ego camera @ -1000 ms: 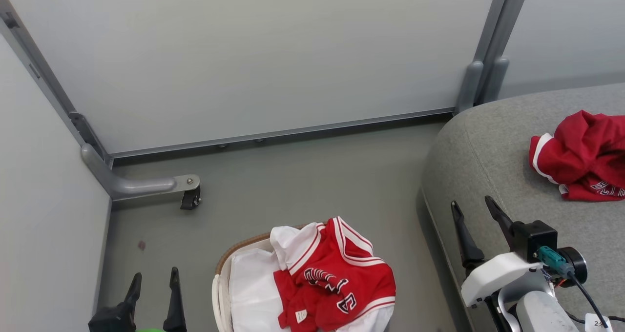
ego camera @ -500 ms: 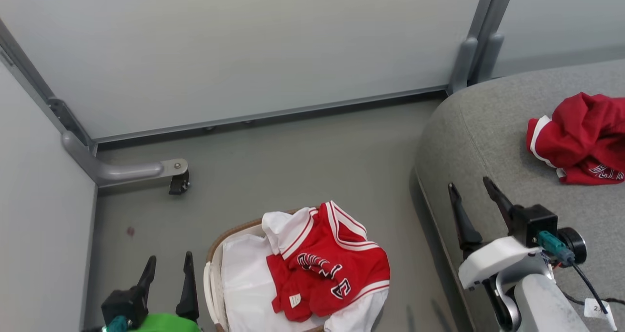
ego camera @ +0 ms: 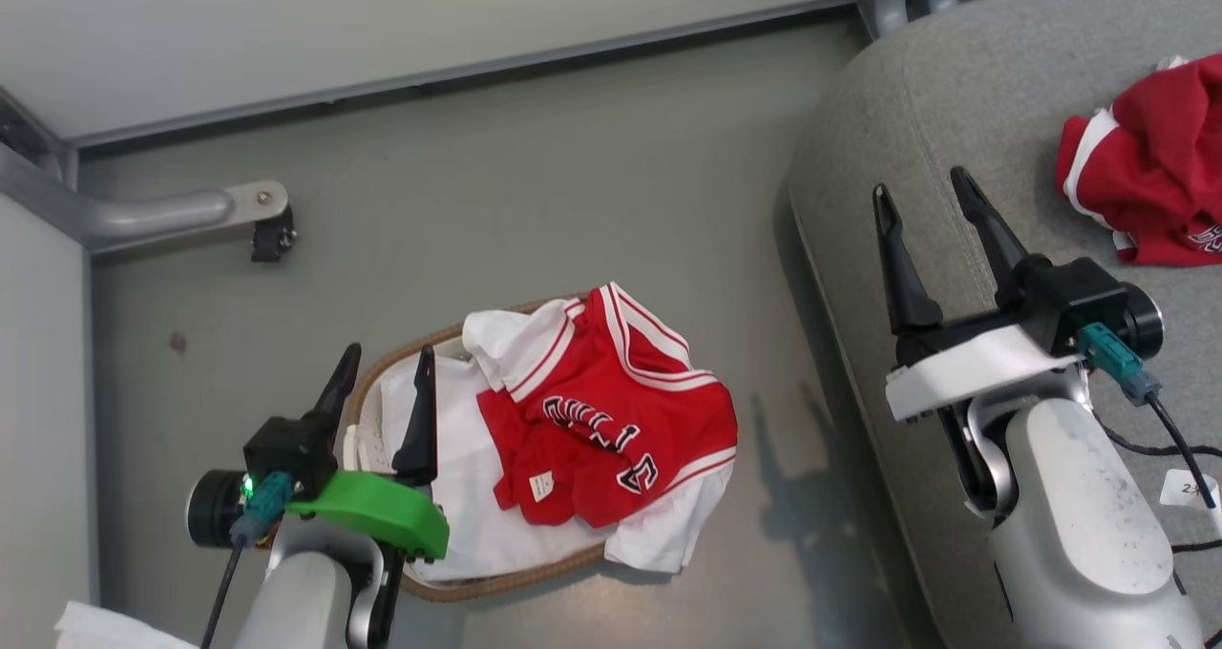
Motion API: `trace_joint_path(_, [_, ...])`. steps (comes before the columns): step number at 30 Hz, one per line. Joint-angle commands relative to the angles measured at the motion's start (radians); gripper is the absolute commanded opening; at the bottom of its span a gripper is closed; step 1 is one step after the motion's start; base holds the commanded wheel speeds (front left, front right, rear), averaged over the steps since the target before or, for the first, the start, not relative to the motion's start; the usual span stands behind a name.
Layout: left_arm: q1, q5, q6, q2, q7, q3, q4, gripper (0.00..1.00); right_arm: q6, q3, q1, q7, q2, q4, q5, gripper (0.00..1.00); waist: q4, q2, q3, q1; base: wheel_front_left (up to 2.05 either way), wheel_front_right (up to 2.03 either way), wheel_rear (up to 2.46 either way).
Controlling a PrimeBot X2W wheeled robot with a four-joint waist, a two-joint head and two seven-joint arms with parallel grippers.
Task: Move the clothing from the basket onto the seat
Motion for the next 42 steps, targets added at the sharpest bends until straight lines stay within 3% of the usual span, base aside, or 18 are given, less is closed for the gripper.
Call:
trace_joint_path(1, [-0.037, -0.005, -0.002, 0.016, -0.001, -0.009, 0.002, 1.0, -0.001, 0.003, -0.023, -0.002, -0.003, -0.011, 0.007, 1.0, -0.057, -0.0001, 0.124, 0.0, 0.0, 0.0, 0.0])
trace_joint_path(15, [-0.271, -0.136, -0.002, 0.091, -0.001, -0.198, 0.128, 1.0, -0.001, 0.029, -0.148, -0.002, -0.002, -0.116, 0.053, 1.0, -0.135, -0.0001, 0.353, 0.0, 0.0, 0.0, 0.0])
trace_joint_path(31, [-0.485, -0.457, -0.002, 0.166, -0.001, -0.561, 0.378, 1.0, -0.001, 0.06, -0.214, -0.002, -0.002, -0.187, 0.075, 1.0, -0.172, -0.0001, 0.494, 0.0, 0.0, 0.0, 0.0])
trace_joint_path(42, [-0.583, -0.503, -0.002, 0.183, 0.0, -0.649, 0.468, 1.0, -0.001, 0.076, -0.253, -0.002, -0.003, -0.226, 0.065, 1.0, -0.165, -0.0001, 0.577, 0.0, 0.0, 0.0, 0.0])
